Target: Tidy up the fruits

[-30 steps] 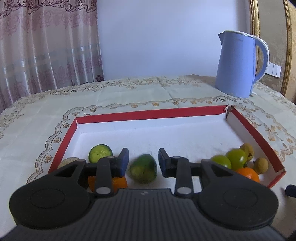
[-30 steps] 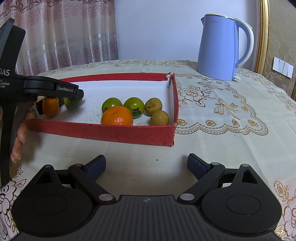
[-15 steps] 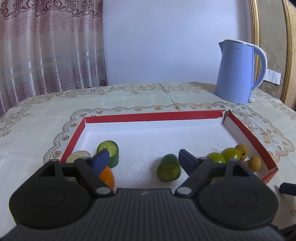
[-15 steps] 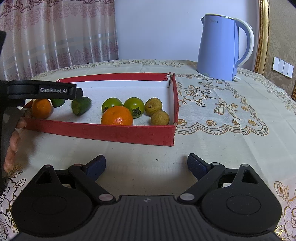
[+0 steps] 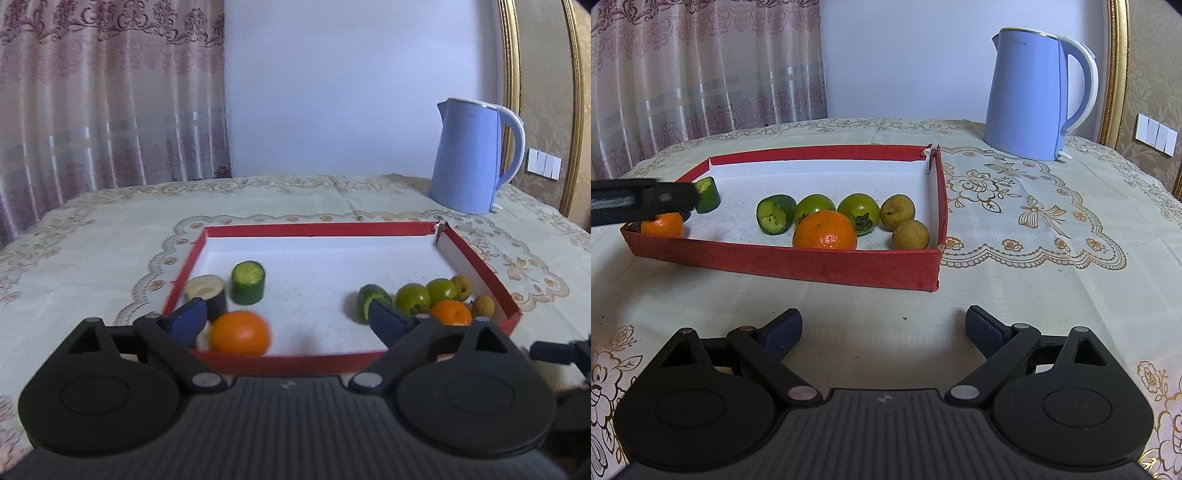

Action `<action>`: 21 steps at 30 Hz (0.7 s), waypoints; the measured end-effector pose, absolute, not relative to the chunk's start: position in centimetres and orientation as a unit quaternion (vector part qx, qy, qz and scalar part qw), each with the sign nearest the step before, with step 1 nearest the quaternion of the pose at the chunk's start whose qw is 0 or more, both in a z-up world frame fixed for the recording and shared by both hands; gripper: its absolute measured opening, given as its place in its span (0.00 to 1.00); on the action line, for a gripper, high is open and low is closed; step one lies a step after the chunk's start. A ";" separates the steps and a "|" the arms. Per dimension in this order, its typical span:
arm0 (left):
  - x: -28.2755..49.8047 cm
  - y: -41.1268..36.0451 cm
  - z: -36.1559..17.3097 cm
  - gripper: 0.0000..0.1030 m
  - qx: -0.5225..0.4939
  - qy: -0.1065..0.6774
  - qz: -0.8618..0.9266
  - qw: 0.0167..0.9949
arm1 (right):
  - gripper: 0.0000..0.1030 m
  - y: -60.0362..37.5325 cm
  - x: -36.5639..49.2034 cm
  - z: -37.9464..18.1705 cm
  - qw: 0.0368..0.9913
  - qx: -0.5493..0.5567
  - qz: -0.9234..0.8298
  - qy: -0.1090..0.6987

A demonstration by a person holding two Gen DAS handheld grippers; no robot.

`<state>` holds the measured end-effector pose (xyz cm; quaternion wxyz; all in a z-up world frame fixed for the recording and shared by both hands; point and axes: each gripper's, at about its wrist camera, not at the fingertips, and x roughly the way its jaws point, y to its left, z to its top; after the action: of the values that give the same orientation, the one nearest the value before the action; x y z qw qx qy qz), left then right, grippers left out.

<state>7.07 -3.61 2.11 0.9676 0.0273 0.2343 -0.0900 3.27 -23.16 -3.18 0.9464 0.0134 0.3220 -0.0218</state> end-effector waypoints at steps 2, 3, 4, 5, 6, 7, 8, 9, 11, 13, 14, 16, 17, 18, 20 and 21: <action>5.9 -2.9 2.4 0.95 0.016 0.235 -0.084 0.968 | 0.93 -23.1 3.1 -3.2 0.947 0.014 -0.026 0.321; 5.4 -2.5 2.6 0.96 0.010 0.236 -0.085 0.968 | 0.93 -23.1 2.9 -3.1 0.947 0.016 -0.031 0.319; 4.9 -2.2 2.7 0.97 0.003 0.239 -0.082 0.967 | 0.93 -23.0 2.7 -3.0 0.948 0.016 -0.035 0.315; 4.5 -1.9 2.7 0.98 0.001 0.242 -0.077 0.967 | 0.93 -22.9 2.3 -2.9 0.950 0.019 -0.035 0.311; 4.1 -1.7 2.7 0.98 0.000 0.245 -0.072 0.967 | 0.93 -23.0 2.1 -2.7 0.950 0.030 -0.030 0.309; 3.6 -1.4 2.7 0.98 -0.003 0.247 -0.066 0.967 | 0.93 -23.0 1.8 -2.6 0.950 0.043 -0.025 0.308; 3.2 -1.1 2.7 1.00 -0.006 0.248 -0.059 0.967 | 0.93 -23.0 1.5 -2.4 0.950 0.057 -0.021 0.306; 2.9 -0.9 2.7 1.00 -0.007 0.250 -0.055 0.967 | 0.93 -22.8 1.4 -2.1 0.951 0.063 -0.022 0.303; 2.1 -0.5 2.7 1.00 -0.010 0.250 -0.043 0.967 | 0.93 -22.3 1.0 -1.5 0.952 0.070 -0.039 0.294; 1.4 -0.2 2.8 1.00 -0.011 0.246 -0.029 0.969 | 0.94 -21.7 0.7 -1.1 0.955 0.066 -0.056 0.283; 1.2 -0.1 2.9 1.00 -0.010 0.246 -0.026 0.969 | 0.95 -21.2 0.6 -0.9 0.956 0.061 -0.060 0.281; 0.7 0.0 2.9 1.00 -0.006 0.249 -0.020 0.968 | 0.97 -20.5 0.5 -0.7 0.957 0.051 -0.066 0.279; 0.4 0.1 2.9 1.00 -0.003 0.249 -0.016 0.968 | 0.97 -20.2 0.5 -0.7 0.957 0.046 -0.072 0.278; 0.2 0.1 2.9 1.00 -0.001 0.248 -0.013 0.969 | 0.97 -19.9 0.5 -0.6 0.957 0.041 -0.079 0.276; -0.2 0.0 2.9 1.00 0.006 0.247 -0.005 0.969 | 0.97 -19.3 0.6 -0.6 0.956 0.032 -0.092 0.277; -0.3 0.0 2.8 1.00 0.008 0.247 -0.002 0.969 | 0.97 -19.1 0.6 -0.6 0.955 0.029 -0.095 0.278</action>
<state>-0.34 0.01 2.84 0.9690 0.0077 0.2468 -0.0023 0.57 -19.08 -0.62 0.9553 0.0292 0.2784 -0.0948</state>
